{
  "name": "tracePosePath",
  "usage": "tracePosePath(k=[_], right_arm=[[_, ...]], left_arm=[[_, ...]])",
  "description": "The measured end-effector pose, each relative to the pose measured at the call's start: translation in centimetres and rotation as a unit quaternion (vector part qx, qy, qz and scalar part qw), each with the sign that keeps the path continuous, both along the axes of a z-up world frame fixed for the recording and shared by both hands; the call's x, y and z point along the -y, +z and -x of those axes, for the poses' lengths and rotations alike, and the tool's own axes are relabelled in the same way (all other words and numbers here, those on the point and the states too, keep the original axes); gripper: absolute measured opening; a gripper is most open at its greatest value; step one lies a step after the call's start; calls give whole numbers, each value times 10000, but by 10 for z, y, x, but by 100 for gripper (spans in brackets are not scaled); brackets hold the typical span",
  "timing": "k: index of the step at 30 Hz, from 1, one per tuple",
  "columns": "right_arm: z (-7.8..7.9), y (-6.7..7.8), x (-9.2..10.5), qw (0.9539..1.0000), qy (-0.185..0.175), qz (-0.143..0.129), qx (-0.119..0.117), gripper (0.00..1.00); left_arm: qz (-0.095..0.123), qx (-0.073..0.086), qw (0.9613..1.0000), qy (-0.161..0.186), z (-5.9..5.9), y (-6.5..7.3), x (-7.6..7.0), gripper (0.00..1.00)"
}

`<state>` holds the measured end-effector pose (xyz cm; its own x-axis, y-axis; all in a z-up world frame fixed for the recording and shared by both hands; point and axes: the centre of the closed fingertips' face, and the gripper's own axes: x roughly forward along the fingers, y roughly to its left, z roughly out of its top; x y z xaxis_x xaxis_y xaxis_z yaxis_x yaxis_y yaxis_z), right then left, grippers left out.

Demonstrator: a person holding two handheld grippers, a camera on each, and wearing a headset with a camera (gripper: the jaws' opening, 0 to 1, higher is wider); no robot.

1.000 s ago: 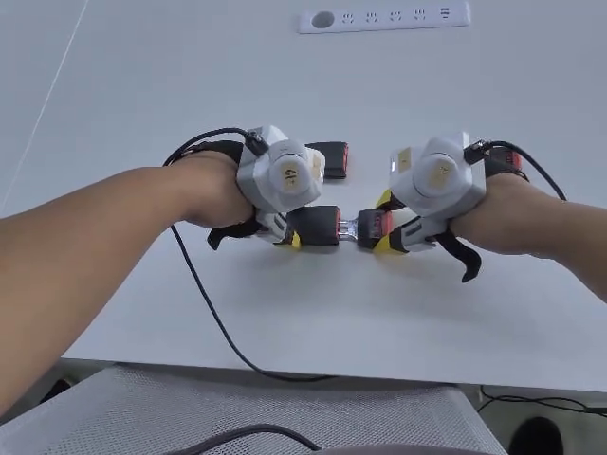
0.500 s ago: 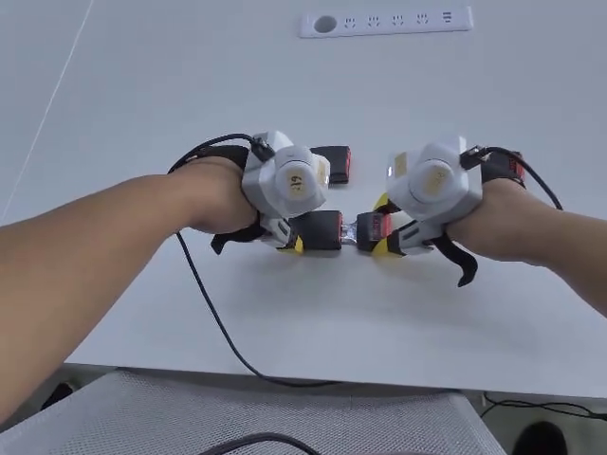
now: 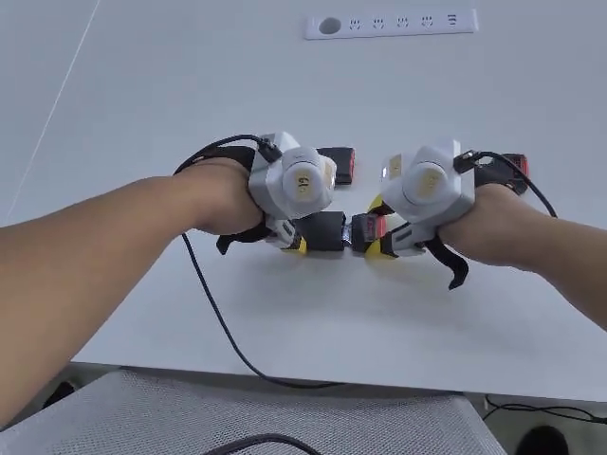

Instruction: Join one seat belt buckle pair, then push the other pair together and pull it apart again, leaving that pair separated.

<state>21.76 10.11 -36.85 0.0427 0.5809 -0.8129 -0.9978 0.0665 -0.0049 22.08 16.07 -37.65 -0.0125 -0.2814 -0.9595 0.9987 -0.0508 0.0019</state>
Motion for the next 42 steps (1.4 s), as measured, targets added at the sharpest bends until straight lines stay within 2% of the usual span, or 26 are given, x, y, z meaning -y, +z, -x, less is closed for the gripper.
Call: tracePosePath(k=[4,8,14,22,26,31,42], right_arm=[[-5,-5,0,10000,17,36,36,33],[-3,-5,0,10000,16,78,47,33],[-1,-3,1,9999,-30,87,69,33],[0,-2,5,10000,-94,21,-18,32],[1,-1,4,10000,-67,-18,-41,32],[3,2,4,9999,-87,-43,-58,32],[3,5,4,9999,-87,-41,-91,32]], left_arm=[[-10,-4,10000,7,1,1,-1,31],[-43,-1,10000,-6,1,1,-1,31],[226,-68,9997,114,-1,2,-3,31],[362,-81,9992,176,-1,1,-4,30],[383,-74,9991,152,-2,0,-4,30],[464,-151,9987,178,-4,0,-5,30],[488,-104,9986,169,-4,1,-4,30]])
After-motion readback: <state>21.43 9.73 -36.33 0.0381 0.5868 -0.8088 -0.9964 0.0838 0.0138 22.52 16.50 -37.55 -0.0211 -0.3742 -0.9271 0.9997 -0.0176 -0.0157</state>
